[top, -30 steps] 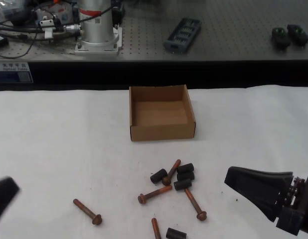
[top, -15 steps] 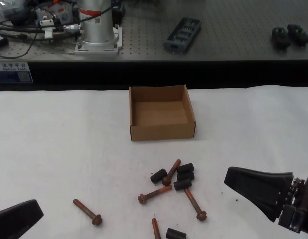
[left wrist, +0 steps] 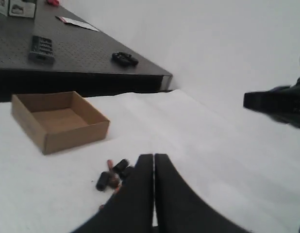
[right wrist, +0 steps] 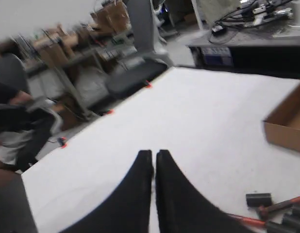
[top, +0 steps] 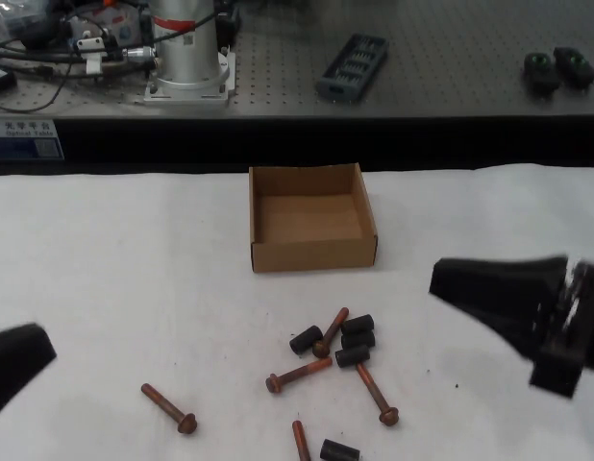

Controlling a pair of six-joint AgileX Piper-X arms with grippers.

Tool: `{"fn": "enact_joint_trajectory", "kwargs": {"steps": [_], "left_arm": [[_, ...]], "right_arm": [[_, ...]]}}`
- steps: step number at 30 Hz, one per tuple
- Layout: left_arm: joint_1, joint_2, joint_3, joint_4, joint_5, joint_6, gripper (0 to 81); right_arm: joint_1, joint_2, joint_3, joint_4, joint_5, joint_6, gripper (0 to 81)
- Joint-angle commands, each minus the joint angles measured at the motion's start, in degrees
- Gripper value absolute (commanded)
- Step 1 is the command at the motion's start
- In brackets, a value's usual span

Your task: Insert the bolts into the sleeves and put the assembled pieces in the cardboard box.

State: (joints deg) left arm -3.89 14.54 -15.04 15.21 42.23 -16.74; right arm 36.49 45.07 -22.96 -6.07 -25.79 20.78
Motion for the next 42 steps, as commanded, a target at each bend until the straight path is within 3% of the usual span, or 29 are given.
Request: {"fn": "enact_joint_trajectory", "kwargs": {"steps": [1, 4, 11, 16, 23, 33, 42], "left_arm": [[0.18, 7.69, -5.30, 5.44, -1.80, 17.31, 0.6], [0.18, 20.32, -10.75, 7.93, -1.79, 27.43, 0.6], [-1.57, 47.81, -27.02, 11.39, -1.24, 44.97, 0.6], [-5.64, 59.49, -38.64, 21.29, -7.08, 57.99, 0.6], [-9.84, 65.51, -41.49, 26.78, -15.31, 71.17, 0.6], [-13.48, 74.35, -41.52, 28.92, -28.41, 76.45, 0.6], [-15.49, 77.19, -41.52, 28.55, -30.02, 88.23, 1.1]], "right_arm": [[-2.10, 0.08, -5.47, 13.96, 4.41, -10.76, 4.3], [-4.60, 0.08, -8.41, 23.97, 8.59, -13.11, 4.3], [-7.01, 0.08, -9.30, 29.07, 6.95, -13.11, 4.3], [-7.01, 0.08, -9.30, 31.94, 6.67, -13.11, 4.3], [-7.01, 0.08, -9.30, 36.12, 6.79, -13.11, 4.3], [-7.01, 0.08, -9.17, 36.80, 6.79, -13.11, 4.3], [-7.01, 0.08, -9.06, 39.55, 6.79, -13.11, 4.3]]}}
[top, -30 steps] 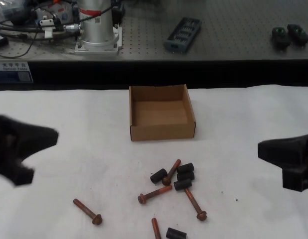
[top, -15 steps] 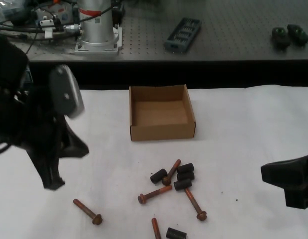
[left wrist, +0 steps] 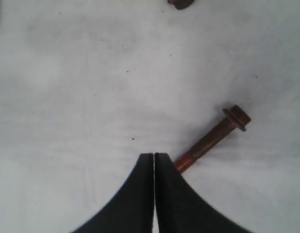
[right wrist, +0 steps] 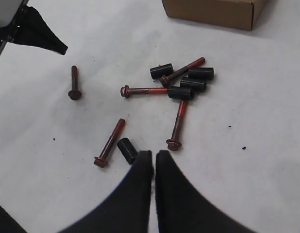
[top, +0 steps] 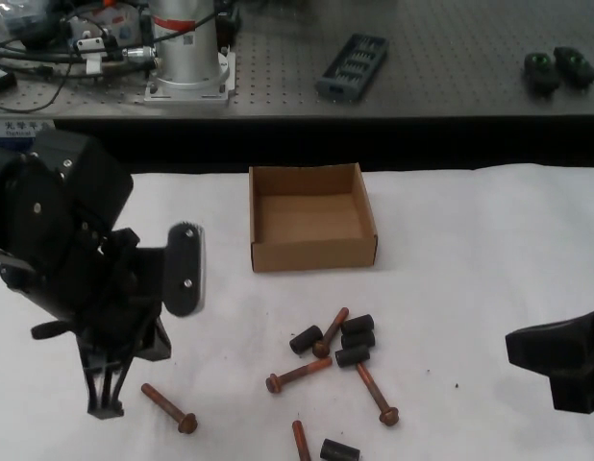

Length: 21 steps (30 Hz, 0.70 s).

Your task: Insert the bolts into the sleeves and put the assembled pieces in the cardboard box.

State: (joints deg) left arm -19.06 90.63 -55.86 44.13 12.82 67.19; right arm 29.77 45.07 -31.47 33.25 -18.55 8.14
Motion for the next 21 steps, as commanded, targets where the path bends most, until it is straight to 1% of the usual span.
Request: {"fn": "enact_joint_trajectory", "kwargs": {"steps": [1, 5, 7, 9, 16, 21], "left_arm": [[-0.31, 1.55, -0.69, -0.37, -0.60, 5.02, 3.5], [-0.31, 3.47, -0.69, -0.22, -1.01, 7.54, 13.9], [-0.31, 4.63, -0.69, -0.22, -2.33, 9.77, 14.2], [-0.31, 5.45, -0.69, -0.22, -2.05, 11.24, 14.3], [-0.31, 6.07, -0.69, -0.12, -1.61, 12.48, 14.3], [-0.31, 6.07, -0.69, 0.99, 0.00, 12.92, 14.4]], "right_arm": [[-0.29, 0.08, -0.55, 0.41, -0.44, -0.47, 4.3], [-0.29, 0.08, -0.55, 0.72, -0.44, -0.47, 4.3], [-0.29, 0.08, -0.55, 0.72, -0.44, -0.47, 4.3], [-0.29, 0.08, -0.55, 0.72, -0.44, -0.47, 4.3], [-0.29, 0.43, -0.55, 0.33, 0.46, -0.47, 4.3], [-0.29, 0.82, 2.98, -5.44, 0.47, -0.47, 4.3]]}}
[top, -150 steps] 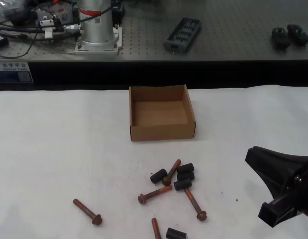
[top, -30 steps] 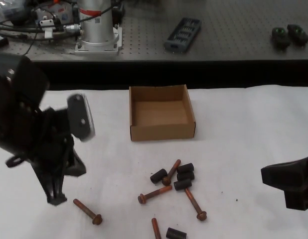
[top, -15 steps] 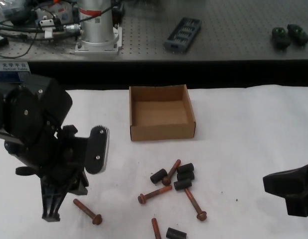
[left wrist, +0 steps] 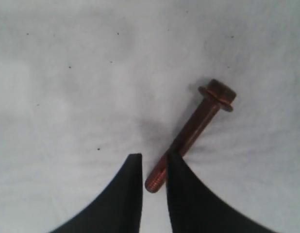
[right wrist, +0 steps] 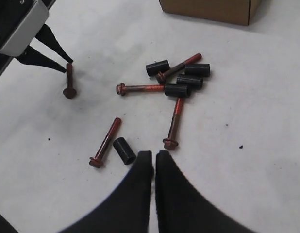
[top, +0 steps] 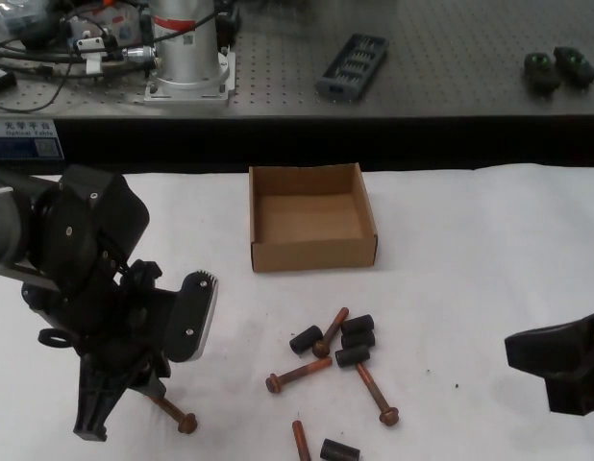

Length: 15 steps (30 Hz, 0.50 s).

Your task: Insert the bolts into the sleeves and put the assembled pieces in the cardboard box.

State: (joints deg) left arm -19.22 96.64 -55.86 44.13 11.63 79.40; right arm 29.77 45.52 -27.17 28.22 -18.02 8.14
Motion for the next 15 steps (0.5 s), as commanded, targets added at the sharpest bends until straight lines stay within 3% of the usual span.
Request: {"fn": "enact_joint_trajectory", "kwargs": {"steps": [1, 6, 11, 15], "left_arm": [[-0.16, 0.07, -0.69, 1.42, 1.30, 0.71, 14.4], [-0.16, 0.07, -0.69, 2.95, 2.13, 2.37, 14.6], [-0.16, 0.07, -0.69, 2.72, 2.38, 3.10, 28.5], [-0.16, 0.07, -0.69, 2.21, 2.50, 3.70, 30.5]], "right_arm": [[-0.29, 0.36, -0.29, -1.02, -0.07, -0.30, 4.3], [-0.29, 0.36, 3.82, -1.18, -1.00, -0.04, 4.3], [-0.29, 0.36, 5.08, -0.28, -0.99, -0.04, 4.3], [-0.29, 0.36, 5.04, -0.73, -0.99, -0.04, 4.3]]}}
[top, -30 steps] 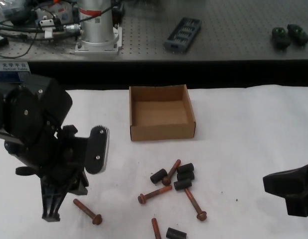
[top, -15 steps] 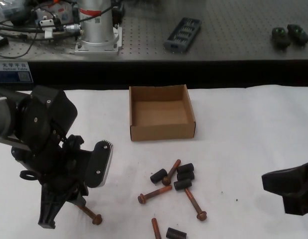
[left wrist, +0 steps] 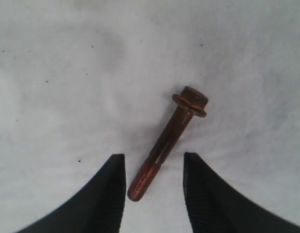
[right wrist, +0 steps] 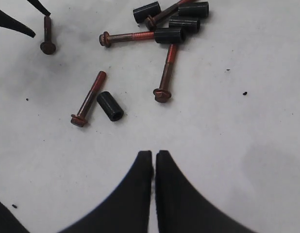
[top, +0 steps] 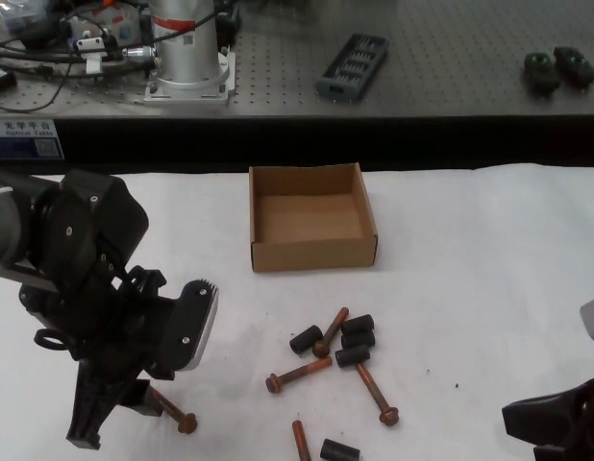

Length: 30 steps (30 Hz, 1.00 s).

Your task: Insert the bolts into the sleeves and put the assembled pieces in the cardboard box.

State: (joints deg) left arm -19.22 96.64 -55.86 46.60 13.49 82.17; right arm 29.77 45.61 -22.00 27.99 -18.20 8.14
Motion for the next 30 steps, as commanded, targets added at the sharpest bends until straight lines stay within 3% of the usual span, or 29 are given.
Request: {"fn": "enact_joint_trajectory", "kwargs": {"steps": [1, 18, 30], "left_arm": [[-0.16, 0.07, -0.69, -0.27, 0.85, 1.19, 30.5], [-2.79, 5.53, -0.69, 0.15, 0.34, 1.39, 29.8], [-2.79, 5.64, -0.69, 0.36, -0.37, -9.40, 15.5]], "right_arm": [[-0.29, 0.28, -0.14, -0.49, -0.81, -0.04, 4.3], [-0.29, 0.28, -0.14, -0.49, -0.81, -0.04, 4.3], [-0.29, 0.28, -0.14, -0.49, -0.81, -0.04, 4.3]]}}
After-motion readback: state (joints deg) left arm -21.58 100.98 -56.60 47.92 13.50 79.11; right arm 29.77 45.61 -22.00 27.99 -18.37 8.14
